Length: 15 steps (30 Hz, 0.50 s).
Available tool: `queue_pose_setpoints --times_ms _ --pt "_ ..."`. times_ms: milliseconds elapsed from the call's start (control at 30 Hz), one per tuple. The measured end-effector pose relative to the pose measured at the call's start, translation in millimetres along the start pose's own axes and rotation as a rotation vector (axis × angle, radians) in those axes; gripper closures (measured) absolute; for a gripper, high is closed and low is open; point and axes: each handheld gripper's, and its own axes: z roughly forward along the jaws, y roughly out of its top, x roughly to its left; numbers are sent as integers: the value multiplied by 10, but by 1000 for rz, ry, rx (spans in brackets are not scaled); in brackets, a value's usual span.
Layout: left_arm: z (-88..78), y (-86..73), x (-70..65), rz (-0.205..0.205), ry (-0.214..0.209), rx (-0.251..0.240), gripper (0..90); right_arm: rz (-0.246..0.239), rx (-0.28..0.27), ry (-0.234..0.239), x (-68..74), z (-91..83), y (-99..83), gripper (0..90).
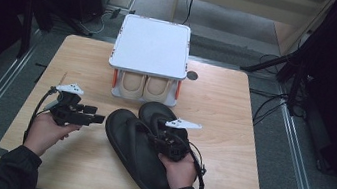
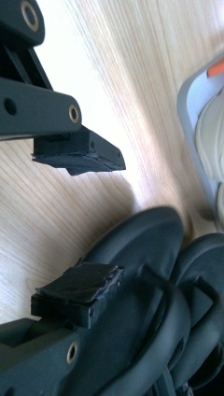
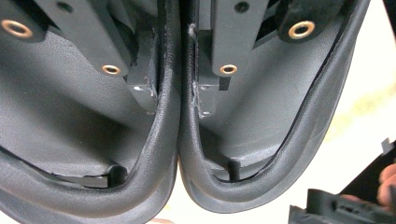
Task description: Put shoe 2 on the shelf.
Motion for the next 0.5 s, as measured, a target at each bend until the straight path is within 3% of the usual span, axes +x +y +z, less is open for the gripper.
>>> queue_pose_setpoints --times_ms 367,500 --pt "-178 -89 141 -36 61 -28 422 -142 81 115 -52 -26 127 763" --pt "-232 -129 164 -46 83 -37 423 -162 110 146 -51 24 170 763"
